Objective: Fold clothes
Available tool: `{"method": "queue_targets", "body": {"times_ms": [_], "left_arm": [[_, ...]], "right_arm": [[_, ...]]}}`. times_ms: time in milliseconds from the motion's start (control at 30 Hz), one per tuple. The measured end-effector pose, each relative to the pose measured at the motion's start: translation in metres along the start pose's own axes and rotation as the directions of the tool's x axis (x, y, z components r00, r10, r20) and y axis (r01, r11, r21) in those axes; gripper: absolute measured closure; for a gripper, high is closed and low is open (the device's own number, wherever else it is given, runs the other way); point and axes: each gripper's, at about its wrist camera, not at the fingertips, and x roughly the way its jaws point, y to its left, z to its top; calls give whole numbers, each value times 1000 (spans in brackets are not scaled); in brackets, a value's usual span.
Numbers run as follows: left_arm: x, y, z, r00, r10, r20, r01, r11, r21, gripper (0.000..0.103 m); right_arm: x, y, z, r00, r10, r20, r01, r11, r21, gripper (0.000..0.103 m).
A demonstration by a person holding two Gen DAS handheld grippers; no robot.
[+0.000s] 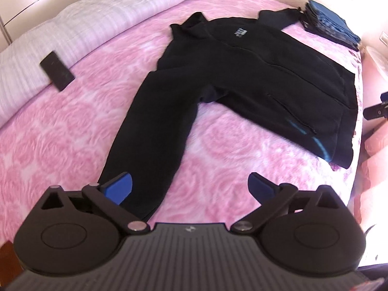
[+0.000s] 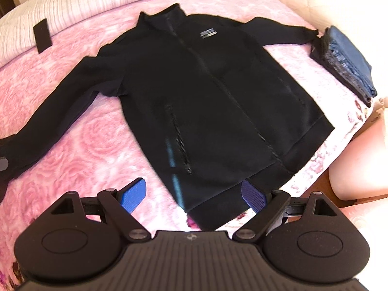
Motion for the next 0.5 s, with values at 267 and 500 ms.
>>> {"method": "queue_targets", "body": {"times_ms": [267,500], "left_arm": [[-2,-37,27,1000,6,7,-6,999,51,1],[-6,-47,33,999,36,24,-37,999,40,1]], "right_arm": [[-8,-26,7,999,-5,46,5,1000,-6,15],[-11,-29,10,997,26,76,-22,999,-45,15]]}}
